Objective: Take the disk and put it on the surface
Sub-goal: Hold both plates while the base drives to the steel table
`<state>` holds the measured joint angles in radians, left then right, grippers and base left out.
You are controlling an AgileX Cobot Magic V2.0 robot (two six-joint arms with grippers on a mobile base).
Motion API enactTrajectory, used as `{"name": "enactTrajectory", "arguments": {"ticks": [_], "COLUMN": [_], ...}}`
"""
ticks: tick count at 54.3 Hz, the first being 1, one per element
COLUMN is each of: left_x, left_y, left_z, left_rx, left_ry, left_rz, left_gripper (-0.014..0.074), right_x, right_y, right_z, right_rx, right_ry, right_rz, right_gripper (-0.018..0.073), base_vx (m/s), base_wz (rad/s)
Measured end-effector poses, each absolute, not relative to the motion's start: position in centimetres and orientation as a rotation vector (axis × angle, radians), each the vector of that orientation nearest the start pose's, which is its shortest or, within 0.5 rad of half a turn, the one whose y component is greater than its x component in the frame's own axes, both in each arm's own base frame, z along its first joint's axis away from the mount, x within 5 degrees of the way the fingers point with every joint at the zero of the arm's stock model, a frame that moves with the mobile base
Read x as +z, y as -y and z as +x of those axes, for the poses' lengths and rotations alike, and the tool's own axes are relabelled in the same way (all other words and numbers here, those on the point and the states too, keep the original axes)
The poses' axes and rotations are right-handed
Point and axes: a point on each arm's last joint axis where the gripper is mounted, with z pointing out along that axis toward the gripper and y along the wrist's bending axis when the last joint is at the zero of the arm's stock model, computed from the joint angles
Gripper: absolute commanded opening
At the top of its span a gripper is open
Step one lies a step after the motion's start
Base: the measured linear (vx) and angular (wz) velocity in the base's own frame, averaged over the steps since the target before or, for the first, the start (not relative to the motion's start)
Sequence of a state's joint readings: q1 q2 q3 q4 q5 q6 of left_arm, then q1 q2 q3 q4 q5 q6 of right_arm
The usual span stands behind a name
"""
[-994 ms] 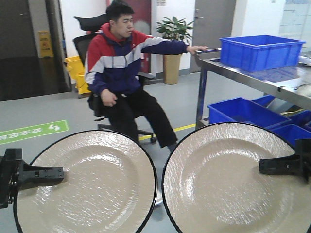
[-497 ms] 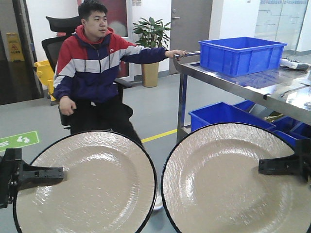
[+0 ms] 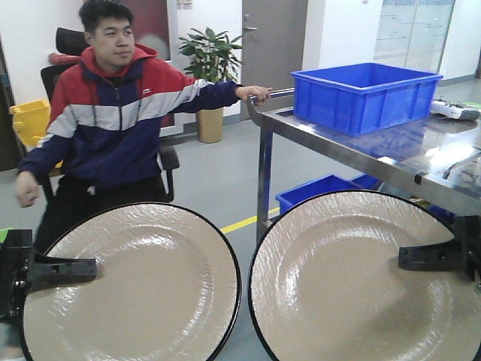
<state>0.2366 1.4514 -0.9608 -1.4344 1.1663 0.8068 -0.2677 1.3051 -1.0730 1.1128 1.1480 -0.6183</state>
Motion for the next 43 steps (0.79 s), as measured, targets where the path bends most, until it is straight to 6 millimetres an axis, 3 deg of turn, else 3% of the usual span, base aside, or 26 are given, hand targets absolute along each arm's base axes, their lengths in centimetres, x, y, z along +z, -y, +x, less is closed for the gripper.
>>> {"name": "enactTrajectory", "arguments": {"ticks": [43], "left_x": [30.54], "left_y": [1.67], "left_z": [28.43], "left_rx": [-1.389], "left_ry": [-2.11], "left_rz": [-0.097], "left_gripper": [-0.0004], "right_x": [34.95], "right_y": [-0.67], "right_z": [25.71], "right_rx": [1.069], "right_ry": [-2.239], "right_rz": [-0.001], "right_gripper": [-0.0009], "base_vx": [0.48], "base_wz": [-0.33]}}
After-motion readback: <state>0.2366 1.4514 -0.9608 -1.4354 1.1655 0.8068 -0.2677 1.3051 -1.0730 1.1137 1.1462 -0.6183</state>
